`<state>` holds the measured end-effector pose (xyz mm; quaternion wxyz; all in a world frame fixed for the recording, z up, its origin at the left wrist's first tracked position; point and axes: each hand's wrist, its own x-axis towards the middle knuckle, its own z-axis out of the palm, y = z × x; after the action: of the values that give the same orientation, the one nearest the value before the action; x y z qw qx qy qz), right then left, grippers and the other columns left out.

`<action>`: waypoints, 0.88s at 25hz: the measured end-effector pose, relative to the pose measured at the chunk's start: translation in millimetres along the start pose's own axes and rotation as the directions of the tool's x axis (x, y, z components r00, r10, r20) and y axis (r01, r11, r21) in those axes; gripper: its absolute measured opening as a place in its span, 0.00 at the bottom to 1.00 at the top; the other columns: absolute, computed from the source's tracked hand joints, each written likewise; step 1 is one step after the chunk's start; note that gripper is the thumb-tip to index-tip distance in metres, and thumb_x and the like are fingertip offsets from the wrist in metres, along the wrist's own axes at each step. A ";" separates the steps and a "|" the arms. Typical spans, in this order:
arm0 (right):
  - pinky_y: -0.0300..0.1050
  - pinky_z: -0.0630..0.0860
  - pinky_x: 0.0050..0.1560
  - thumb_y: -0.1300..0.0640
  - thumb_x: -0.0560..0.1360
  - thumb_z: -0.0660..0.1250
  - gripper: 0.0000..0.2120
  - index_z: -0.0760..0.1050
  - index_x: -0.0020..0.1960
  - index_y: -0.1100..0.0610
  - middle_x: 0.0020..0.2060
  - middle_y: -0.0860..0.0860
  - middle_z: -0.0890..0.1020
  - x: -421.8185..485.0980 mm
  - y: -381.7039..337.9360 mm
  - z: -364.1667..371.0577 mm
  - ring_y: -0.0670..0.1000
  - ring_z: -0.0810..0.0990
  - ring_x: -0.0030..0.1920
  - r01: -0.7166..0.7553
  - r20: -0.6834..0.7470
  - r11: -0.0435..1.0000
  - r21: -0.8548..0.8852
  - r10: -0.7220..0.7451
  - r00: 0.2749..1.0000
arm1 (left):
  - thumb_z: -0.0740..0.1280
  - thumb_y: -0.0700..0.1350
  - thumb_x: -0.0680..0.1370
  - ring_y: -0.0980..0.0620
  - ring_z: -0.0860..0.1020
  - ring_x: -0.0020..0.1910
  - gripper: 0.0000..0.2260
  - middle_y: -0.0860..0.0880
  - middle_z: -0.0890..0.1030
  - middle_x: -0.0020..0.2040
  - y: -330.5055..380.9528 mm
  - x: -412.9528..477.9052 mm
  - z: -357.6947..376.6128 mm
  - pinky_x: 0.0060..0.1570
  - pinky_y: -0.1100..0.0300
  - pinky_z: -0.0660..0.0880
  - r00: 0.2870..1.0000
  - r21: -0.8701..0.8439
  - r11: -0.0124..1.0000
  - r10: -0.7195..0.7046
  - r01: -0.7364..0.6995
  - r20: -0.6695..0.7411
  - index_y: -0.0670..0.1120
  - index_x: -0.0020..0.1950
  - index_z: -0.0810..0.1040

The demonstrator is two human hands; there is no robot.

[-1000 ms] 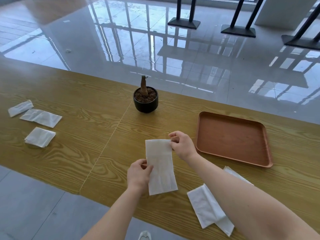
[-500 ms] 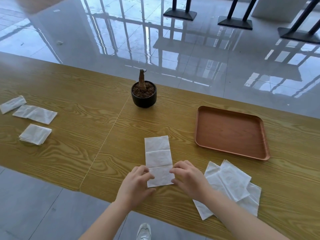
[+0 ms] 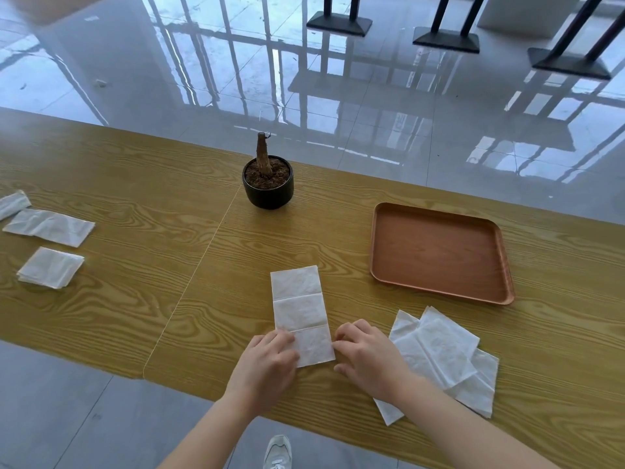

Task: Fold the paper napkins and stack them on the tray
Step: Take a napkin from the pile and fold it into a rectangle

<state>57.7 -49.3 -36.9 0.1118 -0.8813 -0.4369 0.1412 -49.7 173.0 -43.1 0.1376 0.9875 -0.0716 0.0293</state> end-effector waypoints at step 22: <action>0.50 0.80 0.45 0.58 0.73 0.75 0.04 0.84 0.47 0.52 0.48 0.46 0.85 -3.2 -15.2 2.3 0.52 0.78 0.51 -0.041 -0.295 0.952 0.304 0.135 0.946 | 0.69 0.51 0.74 0.60 0.79 0.39 0.02 0.62 0.82 0.39 7.4 10.1 -12.2 0.39 0.62 0.76 0.936 -0.522 0.784 -0.342 0.336 0.090 0.55 0.43 0.81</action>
<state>43.8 -42.7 -33.7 0.3027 -0.8848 -0.3475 0.0684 -41.3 168.0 -28.6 0.4076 0.9073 0.1022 -0.0119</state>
